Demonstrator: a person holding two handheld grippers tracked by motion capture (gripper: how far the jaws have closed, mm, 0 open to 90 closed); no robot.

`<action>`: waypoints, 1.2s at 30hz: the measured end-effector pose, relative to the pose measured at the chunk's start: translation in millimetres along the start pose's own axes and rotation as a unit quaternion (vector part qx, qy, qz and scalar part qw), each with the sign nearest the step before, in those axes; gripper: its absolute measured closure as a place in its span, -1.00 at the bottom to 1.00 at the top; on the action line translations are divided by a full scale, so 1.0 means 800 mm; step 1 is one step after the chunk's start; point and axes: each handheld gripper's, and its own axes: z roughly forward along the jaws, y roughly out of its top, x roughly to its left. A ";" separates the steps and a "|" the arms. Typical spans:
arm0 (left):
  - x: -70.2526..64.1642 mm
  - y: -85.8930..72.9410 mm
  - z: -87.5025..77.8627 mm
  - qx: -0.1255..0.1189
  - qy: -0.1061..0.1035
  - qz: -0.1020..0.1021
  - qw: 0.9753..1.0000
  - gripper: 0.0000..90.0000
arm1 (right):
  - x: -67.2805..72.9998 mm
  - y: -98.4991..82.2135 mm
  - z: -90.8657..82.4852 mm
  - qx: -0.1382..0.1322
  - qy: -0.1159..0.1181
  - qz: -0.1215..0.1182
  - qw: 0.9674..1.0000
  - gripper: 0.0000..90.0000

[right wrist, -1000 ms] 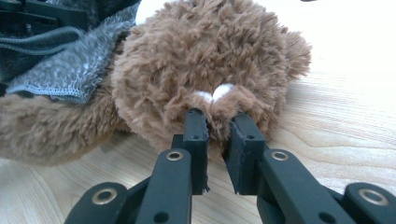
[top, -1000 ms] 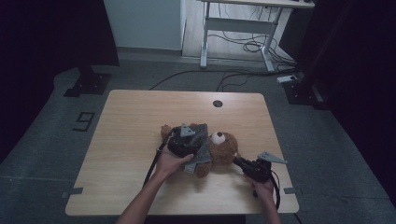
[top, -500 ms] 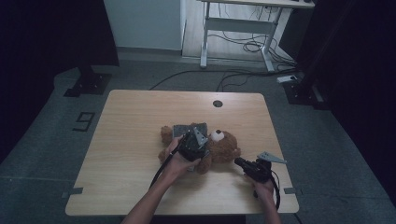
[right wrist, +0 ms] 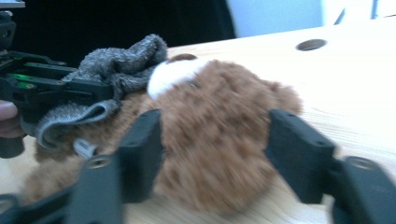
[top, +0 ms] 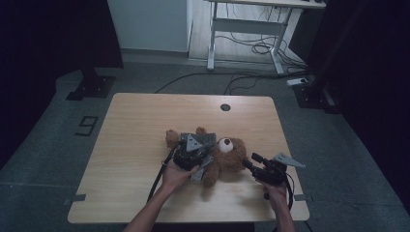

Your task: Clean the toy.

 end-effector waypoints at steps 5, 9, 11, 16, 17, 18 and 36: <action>-0.004 -0.010 -0.009 -0.009 -0.020 -0.008 1.000 0.65 | 0.020 0.007 0.048 0.067 -0.014 -0.032 0.997 -0.73; -0.002 -0.012 -0.011 -0.013 -0.029 -0.012 0.999 0.65 | 0.027 0.001 0.072 0.098 -0.050 -0.052 0.993 -0.81; -0.002 -0.013 -0.012 -0.016 -0.033 -0.014 0.999 0.65 | 0.025 -0.003 0.074 0.112 -0.059 -0.051 0.991 -0.67; 0.002 -0.010 -0.027 -0.030 -0.025 -0.013 0.999 0.66 | 0.021 -0.011 0.069 0.101 -0.052 -0.042 0.993 -0.23; 0.004 -0.009 -0.032 -0.032 -0.017 -0.009 0.999 0.66 | 0.021 -0.012 0.068 0.100 -0.052 -0.045 0.993 -0.18; 0.008 -0.008 -0.038 -0.036 -0.008 -0.006 0.999 0.66 | 0.021 -0.013 0.068 0.099 -0.051 -0.046 0.993 -0.16; 0.065 -0.028 -0.067 -0.046 -0.005 -0.071 0.996 0.66 | 0.021 -0.018 0.060 0.101 -0.035 -0.050 0.993 -0.07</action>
